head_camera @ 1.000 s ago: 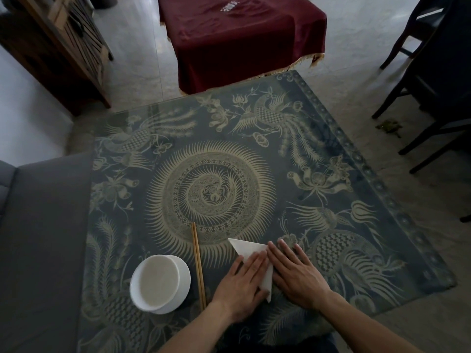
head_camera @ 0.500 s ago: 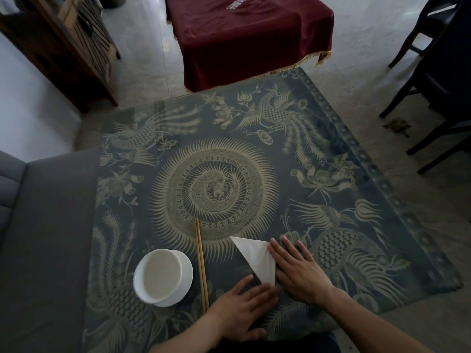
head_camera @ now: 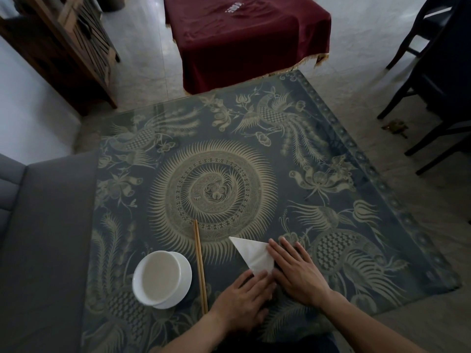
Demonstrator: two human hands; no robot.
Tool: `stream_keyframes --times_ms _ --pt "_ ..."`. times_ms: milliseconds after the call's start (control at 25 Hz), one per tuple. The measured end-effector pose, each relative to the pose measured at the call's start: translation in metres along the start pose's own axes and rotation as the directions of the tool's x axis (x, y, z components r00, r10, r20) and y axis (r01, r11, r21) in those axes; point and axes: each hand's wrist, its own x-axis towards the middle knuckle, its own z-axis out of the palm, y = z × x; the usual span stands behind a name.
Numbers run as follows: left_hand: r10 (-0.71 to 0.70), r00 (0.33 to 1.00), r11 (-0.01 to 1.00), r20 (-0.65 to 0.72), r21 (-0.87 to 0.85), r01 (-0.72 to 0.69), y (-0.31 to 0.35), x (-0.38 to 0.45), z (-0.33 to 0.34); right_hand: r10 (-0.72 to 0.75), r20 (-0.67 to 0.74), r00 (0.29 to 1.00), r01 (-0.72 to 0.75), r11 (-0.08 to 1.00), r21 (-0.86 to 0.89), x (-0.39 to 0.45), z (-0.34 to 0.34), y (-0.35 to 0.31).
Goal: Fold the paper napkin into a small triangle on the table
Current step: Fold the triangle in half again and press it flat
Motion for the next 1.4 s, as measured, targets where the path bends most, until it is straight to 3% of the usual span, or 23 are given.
stream_keyframes --times_ms 120,320,440,520,600,880,1400 --pt "0.003 0.996 0.999 0.09 0.051 -0.008 0.001 -0.016 0.007 0.022 -0.014 1.0 -0.022 1.0 -0.003 0.002 0.001 -0.003" --pt "0.138 0.99 0.99 0.002 0.013 -0.138 -0.003 -0.028 0.011 0.017 -0.041 0.999 -0.017 1.0 0.001 0.001 0.004 -0.004" --pt "-0.05 0.986 0.996 -0.16 -0.082 0.037 -0.012 -0.012 -0.004 0.08 -0.097 0.992 -0.076 0.996 0.049 0.001 0.007 -0.009" --pt "-0.253 0.956 0.96 -0.146 -0.158 0.23 -0.018 0.003 -0.017 0.128 -0.099 0.987 -0.124 0.991 0.039 0.001 0.01 -0.014" --pt "-0.351 0.934 0.925 -0.071 -0.179 0.334 -0.018 0.02 -0.025 0.136 -0.076 0.988 -0.135 0.991 0.012 -0.001 0.014 -0.02" --pt "-0.392 0.916 0.902 0.088 -0.158 0.402 -0.016 0.039 -0.006 0.115 -0.041 0.992 -0.117 0.993 -0.029 -0.003 0.016 -0.026" --pt "-0.576 0.813 0.81 0.077 -0.08 0.581 -0.061 0.011 -0.014 0.135 -0.025 0.991 -0.135 0.99 -0.028 -0.001 0.018 -0.023"
